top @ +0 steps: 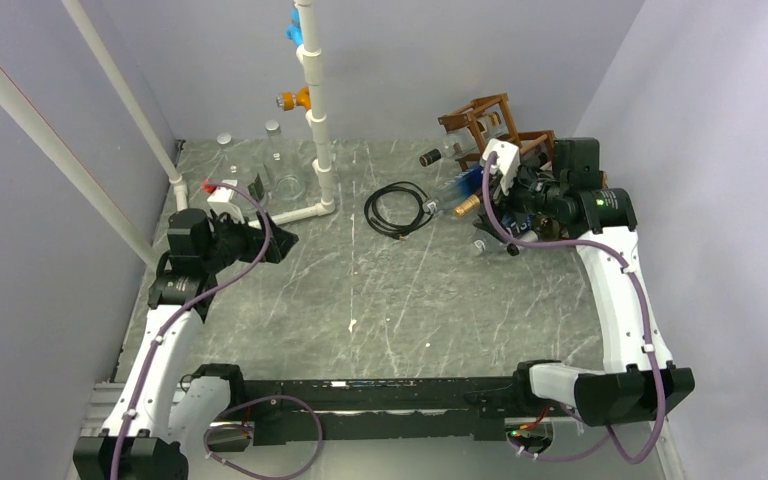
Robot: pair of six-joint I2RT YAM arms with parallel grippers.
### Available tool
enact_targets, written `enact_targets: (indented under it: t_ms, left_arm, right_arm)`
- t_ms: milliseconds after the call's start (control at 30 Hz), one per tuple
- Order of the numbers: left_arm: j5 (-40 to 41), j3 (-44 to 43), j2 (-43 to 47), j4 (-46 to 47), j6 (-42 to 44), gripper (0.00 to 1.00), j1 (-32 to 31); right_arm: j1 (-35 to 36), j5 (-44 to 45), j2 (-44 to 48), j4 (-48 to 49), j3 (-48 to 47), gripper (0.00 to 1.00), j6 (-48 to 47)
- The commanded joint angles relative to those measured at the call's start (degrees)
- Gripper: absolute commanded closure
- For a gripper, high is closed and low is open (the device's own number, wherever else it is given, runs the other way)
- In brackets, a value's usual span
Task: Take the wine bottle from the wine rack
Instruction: Pick up the wine bottle from the wine rack.
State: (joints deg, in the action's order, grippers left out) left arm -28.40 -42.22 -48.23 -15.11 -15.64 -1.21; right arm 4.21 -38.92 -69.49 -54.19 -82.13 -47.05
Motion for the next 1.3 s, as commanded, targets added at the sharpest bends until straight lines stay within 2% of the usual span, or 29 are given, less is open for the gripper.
enact_targets:
  t_ms: [0, 333, 600, 800, 967, 1133, 1267]
  left_arm:
    - [-4.3, 0.7, -0.5, 1.9, 2.1, 0.00, -0.1]
    - [-5.7, 0.4, -1.3, 0.9, 2.8, 0.00, -0.1]
    - [-6.0, 0.5, -1.7, 0.7, 2.7, 0.00, -0.1]
    - [-6.3, 0.5, -1.6, 0.5, 2.6, 0.00, -0.1]
    - [-6.4, 0.6, -1.2, 0.4, 2.7, 0.01, -0.1]
    - [-6.4, 0.6, -0.9, 0.3, 2.8, 0.00, -0.1]
    - [-6.6, 0.6, -1.0, 0.2, 2.7, 0.00, -0.1]
  right_arm:
    - [-0.2, 2.9, -0.5, -4.6, -4.3, 0.00, -5.1]
    - [-0.2, 5.3, -0.9, -9.0, -3.2, 0.00, -11.0]
    - [-0.2, 10.0, -0.4, -20.0, -2.4, 0.00, -27.3]
    - [-0.8, 15.4, 0.1, -22.1, 0.7, 0.00, -35.8]
    - [-3.8, 16.9, -0.9, -22.1, 4.8, 0.00, -45.7]
    - [-11.7, 14.5, -3.8, -24.2, 4.8, 0.01, -58.9]
    - [-14.4, 14.9, -6.3, -23.2, 5.7, 0.01, -67.4]
